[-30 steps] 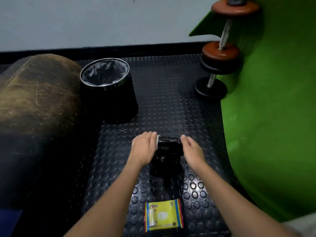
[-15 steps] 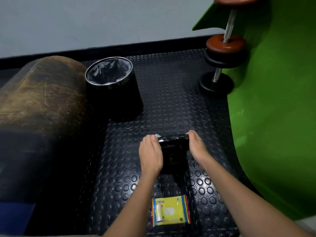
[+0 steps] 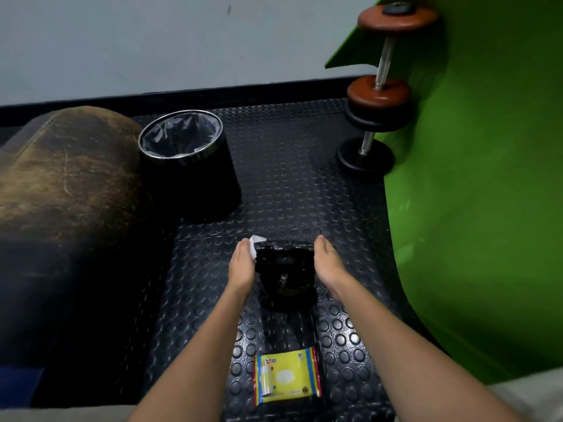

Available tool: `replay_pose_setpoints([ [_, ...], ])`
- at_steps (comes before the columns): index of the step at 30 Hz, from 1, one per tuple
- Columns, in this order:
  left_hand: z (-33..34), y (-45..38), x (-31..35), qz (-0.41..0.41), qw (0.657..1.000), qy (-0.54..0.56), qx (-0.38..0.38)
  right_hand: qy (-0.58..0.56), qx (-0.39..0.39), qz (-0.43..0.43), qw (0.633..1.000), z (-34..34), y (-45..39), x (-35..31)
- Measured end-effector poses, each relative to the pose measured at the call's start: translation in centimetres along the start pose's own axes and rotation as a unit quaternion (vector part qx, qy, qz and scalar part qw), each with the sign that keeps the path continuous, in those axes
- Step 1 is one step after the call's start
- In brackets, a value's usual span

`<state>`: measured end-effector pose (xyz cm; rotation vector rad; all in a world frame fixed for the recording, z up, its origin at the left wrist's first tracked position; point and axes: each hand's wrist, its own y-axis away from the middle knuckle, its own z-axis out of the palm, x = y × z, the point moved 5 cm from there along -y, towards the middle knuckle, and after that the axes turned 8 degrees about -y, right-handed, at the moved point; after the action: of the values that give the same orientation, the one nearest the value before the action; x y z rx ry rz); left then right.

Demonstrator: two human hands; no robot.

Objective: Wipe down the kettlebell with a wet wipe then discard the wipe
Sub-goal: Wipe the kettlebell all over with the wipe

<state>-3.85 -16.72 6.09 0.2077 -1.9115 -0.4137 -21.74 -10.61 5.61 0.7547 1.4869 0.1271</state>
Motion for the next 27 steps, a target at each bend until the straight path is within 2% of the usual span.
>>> replay_pose_setpoints([
  [2,-0.2,-0.6,0.1,-0.002,0.999,-0.045,-0.003,0.005,-0.004,0.010,1.000,0.1,0.0,-0.2],
  [4,-0.1,-1.1,0.5,0.042,0.990,-0.131,0.025,0.002,-0.008,0.009,1.000,0.0,-0.1,-0.3],
  [6,0.4,-0.6,1.2,0.124,0.969,-0.204,0.062,0.003,-0.016,0.003,1.000,-0.2,-0.5,-0.3],
  [8,1.4,0.4,2.0,0.223,0.925,-0.293,0.092,0.011,-0.019,-0.002,1.000,-0.5,-0.9,-0.3],
  [10,2.0,0.9,2.2,0.271,0.903,-0.315,0.109,0.016,-0.015,-0.008,1.000,-0.6,-1.1,-0.3],
  [12,1.7,0.8,2.0,0.274,0.906,-0.300,0.118,0.015,-0.021,-0.011,1.000,-0.5,-1.1,-0.3],
  [14,0.8,0.5,1.0,0.234,0.935,-0.231,0.130,0.012,-0.030,-0.013,0.999,-0.1,-0.9,-0.3],
  [17,0.1,-0.8,-1.7,0.056,0.993,-0.052,0.090,0.000,-0.023,-0.018,1.000,0.2,-0.8,-0.2],
  [19,0.1,-1.3,-2.9,-0.055,0.997,0.006,0.047,-0.004,-0.022,-0.017,1.000,0.0,-0.7,-0.2],
  [20,0.2,-1.5,-2.9,-0.074,0.997,-0.008,0.032,-0.004,-0.024,-0.015,1.000,-0.1,-0.7,-0.1],
  [21,0.1,-1.6,-2.4,-0.056,0.997,-0.048,0.028,-0.004,-0.025,-0.014,1.000,-0.3,-0.7,-0.2],
  [23,0.3,-1.4,-0.2,0.051,0.982,-0.174,0.048,-0.002,-0.026,-0.013,1.000,-0.3,-0.7,-0.2],
  [25,1.5,-0.4,2.6,0.208,0.923,-0.318,0.065,0.004,-0.023,-0.015,1.000,-0.3,-0.7,-0.3],
  [26,2.3,0.2,3.4,0.263,0.889,-0.368,0.072,0.007,-0.020,-0.015,1.000,-0.3,-0.6,-0.4],
  [27,2.8,0.2,3.5,0.290,0.870,-0.392,0.072,0.008,-0.019,-0.014,1.000,-0.3,-0.5,-0.5],
])
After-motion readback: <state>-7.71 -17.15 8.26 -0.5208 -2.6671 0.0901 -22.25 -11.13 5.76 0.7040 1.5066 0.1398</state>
